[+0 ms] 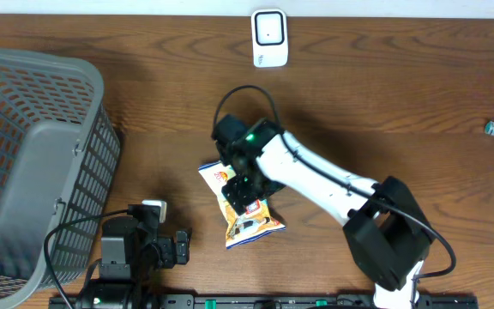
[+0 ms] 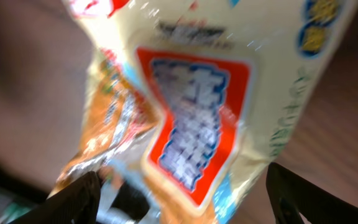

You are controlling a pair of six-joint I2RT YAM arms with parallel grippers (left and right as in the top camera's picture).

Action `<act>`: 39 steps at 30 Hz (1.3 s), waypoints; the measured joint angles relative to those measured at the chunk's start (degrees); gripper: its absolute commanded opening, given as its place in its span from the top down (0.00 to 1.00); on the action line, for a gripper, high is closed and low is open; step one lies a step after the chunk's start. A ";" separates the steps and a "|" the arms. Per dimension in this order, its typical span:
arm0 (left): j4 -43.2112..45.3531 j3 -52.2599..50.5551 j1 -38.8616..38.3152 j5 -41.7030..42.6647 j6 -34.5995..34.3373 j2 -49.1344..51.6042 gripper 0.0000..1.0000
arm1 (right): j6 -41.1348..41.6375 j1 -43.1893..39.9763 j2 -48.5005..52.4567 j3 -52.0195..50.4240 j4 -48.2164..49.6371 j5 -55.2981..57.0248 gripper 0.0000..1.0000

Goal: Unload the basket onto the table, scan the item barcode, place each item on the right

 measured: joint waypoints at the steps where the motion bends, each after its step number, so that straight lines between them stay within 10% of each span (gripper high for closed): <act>1: 0.00 0.00 0.00 0.02 0.00 0.00 0.01 | 0.85 0.92 0.00 0.00 0.26 2.27 0.17; 17: -0.02 0.00 0.00 0.02 0.00 0.00 0.01 | 10.93 4.61 2.54 -2.64 8.74 12.04 0.24; 27: 0.00 0.00 0.00 0.02 0.00 0.00 0.01 | 13.53 4.83 7.13 -0.17 6.73 7.58 0.99; 39: 0.00 0.00 0.00 0.00 0.00 0.00 0.01 | 4.42 -7.21 7.13 2.27 -17.66 -23.69 0.99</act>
